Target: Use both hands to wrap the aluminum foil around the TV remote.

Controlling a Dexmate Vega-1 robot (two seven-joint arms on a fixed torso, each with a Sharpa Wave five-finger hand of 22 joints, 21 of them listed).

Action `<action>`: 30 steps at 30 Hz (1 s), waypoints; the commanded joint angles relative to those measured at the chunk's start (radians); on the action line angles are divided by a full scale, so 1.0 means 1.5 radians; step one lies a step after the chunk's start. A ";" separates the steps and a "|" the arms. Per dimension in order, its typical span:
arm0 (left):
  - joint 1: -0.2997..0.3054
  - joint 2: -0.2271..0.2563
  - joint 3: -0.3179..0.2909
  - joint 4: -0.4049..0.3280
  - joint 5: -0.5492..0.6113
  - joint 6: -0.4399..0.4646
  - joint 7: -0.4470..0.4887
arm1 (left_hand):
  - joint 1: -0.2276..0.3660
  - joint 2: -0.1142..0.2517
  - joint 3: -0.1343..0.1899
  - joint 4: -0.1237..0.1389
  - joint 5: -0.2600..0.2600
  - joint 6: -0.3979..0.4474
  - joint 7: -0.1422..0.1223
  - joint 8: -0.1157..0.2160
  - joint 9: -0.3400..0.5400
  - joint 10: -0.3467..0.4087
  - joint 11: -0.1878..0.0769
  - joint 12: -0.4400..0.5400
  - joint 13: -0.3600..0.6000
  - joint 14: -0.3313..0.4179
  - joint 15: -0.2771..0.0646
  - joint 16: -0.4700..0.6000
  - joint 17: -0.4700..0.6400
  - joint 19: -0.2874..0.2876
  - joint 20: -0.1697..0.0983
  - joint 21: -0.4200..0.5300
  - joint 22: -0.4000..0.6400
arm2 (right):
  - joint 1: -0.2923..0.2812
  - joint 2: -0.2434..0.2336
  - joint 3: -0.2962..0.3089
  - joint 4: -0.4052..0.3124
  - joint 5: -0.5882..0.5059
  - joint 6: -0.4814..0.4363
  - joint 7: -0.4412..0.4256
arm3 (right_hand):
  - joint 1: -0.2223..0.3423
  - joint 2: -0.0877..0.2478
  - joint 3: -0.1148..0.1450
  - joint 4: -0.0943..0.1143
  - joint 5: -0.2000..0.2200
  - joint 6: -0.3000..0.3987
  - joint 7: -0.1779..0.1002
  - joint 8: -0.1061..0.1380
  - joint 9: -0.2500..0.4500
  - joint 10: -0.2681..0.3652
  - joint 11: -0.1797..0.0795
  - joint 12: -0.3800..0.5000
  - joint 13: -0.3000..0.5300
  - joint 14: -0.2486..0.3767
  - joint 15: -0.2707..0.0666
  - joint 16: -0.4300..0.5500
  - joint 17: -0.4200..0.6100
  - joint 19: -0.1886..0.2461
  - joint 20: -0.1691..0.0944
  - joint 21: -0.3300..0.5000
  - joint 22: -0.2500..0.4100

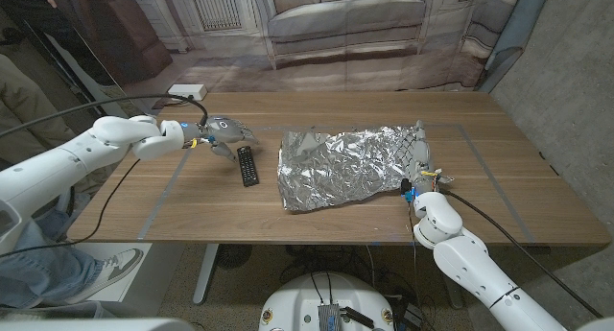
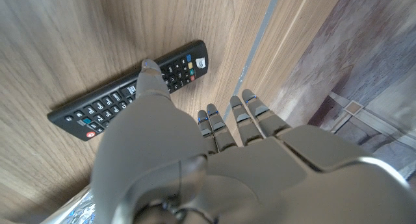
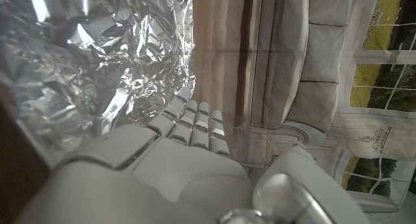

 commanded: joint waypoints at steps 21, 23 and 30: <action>-0.037 -0.016 0.042 0.051 0.007 -0.024 -0.005 | 0.002 -0.001 -0.001 0.008 0.003 0.027 -0.001 0.007 0.003 0.017 0.002 0.000 0.002 0.016 -0.083 0.002 0.002 0.012 -0.053 -0.004 0.001 | 0.001 0.007 0.002 0.002 -0.008 -0.003 -0.015 | 0.000 0.006 0.002 -0.005 -0.002 0.007 0.000 0.002 0.004 0.009 0.001 -0.003 0.001 0.010 0.000 0.000 0.003 0.009 -0.007 -0.006 0.004; -0.037 -0.017 0.045 0.055 0.007 -0.023 -0.002 | 0.003 0.000 -0.001 0.008 0.003 0.032 0.000 0.008 0.003 0.020 0.001 0.000 0.002 0.021 -0.084 0.002 0.002 0.017 -0.052 -0.003 0.001 | 0.001 0.006 0.001 0.002 -0.007 -0.008 -0.015 | 0.000 0.006 0.002 -0.005 -0.003 0.007 0.000 0.002 0.004 0.009 0.000 -0.003 0.001 0.010 0.000 0.000 0.003 0.009 -0.007 -0.007 0.004; -0.055 -0.037 0.064 0.091 0.011 -0.033 0.002 | 0.006 0.003 -0.001 0.009 0.004 0.042 -0.002 0.010 0.003 0.030 -0.001 0.002 0.002 0.030 -0.087 0.003 0.002 0.024 -0.051 -0.002 0.002 | 0.008 0.007 -0.004 0.009 -0.006 -0.007 -0.007 | 0.000 0.006 0.001 -0.005 -0.003 0.006 -0.001 0.002 0.004 0.011 0.001 -0.003 0.001 0.011 0.000 0.000 0.003 0.010 -0.006 -0.008 0.004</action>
